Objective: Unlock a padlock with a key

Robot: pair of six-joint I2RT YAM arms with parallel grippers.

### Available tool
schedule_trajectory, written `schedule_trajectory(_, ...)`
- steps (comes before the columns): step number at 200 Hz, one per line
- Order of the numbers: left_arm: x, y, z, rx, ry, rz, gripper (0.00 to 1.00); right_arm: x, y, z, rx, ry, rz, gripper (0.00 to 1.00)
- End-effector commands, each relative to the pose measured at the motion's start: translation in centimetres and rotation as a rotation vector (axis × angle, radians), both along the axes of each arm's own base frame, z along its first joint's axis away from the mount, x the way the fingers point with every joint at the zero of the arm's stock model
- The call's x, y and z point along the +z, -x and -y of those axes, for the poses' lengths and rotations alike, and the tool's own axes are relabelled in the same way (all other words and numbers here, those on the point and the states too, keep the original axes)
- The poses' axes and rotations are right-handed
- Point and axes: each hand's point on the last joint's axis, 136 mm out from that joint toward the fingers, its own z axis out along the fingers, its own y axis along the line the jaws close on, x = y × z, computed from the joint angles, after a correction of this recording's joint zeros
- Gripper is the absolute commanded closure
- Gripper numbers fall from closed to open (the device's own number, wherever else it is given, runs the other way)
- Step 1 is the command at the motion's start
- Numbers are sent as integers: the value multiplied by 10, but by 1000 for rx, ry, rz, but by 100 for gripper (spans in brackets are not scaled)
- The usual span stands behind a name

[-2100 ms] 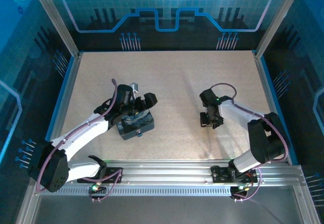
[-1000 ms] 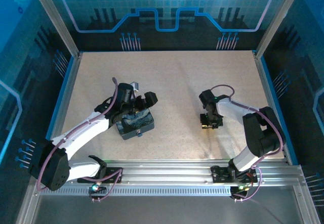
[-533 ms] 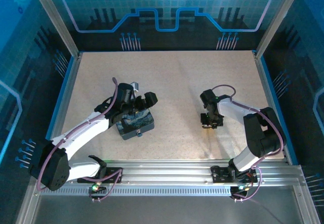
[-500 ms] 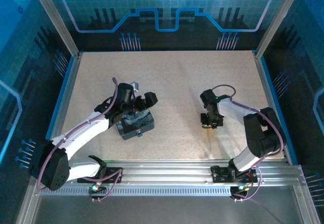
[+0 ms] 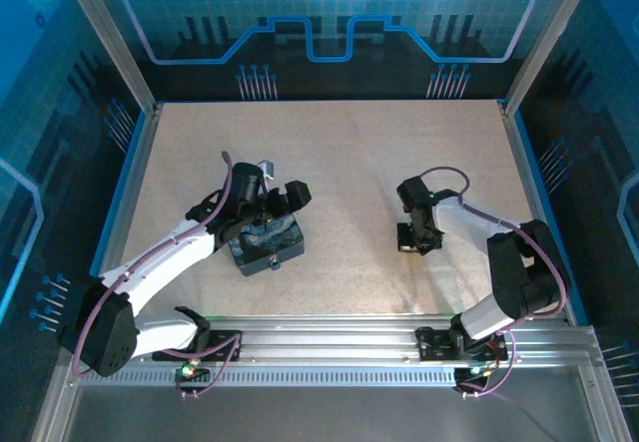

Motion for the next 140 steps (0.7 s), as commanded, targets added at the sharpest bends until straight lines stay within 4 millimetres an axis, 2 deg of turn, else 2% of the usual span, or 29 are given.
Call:
schedule_trajectory(1, 19, -1, -2, -3, -4, 48, 1, 14, -1, 0, 18, 1, 38, 100)
schedule_trajectory(27, 22, -1, -4, 0, -5, 55, 1, 30, -7, -2, 25, -12, 82, 100)
schedule_trajectory(41, 23, -1, -5, 2, -7, 59, 1, 31, -5, 0, 30, -6, 77, 100)
schedule_trajectory(46, 24, -1, -6, 3, -7, 59, 1, 39, -14, -3, 32, -15, 102, 100)
schedule_trajectory(63, 25, -1, -7, 5, -7, 63, 1, 39, -17, 1, 26, -7, 91, 100)
schedule_trajectory(93, 24, 0, -8, 5, -8, 60, 1, 32, -25, 9, 32, -5, 46, 84)
schedule_trajectory(140, 24, 2, -13, 16, -5, 58, 1, 23, -40, 8, 95, -4, -2, 70)
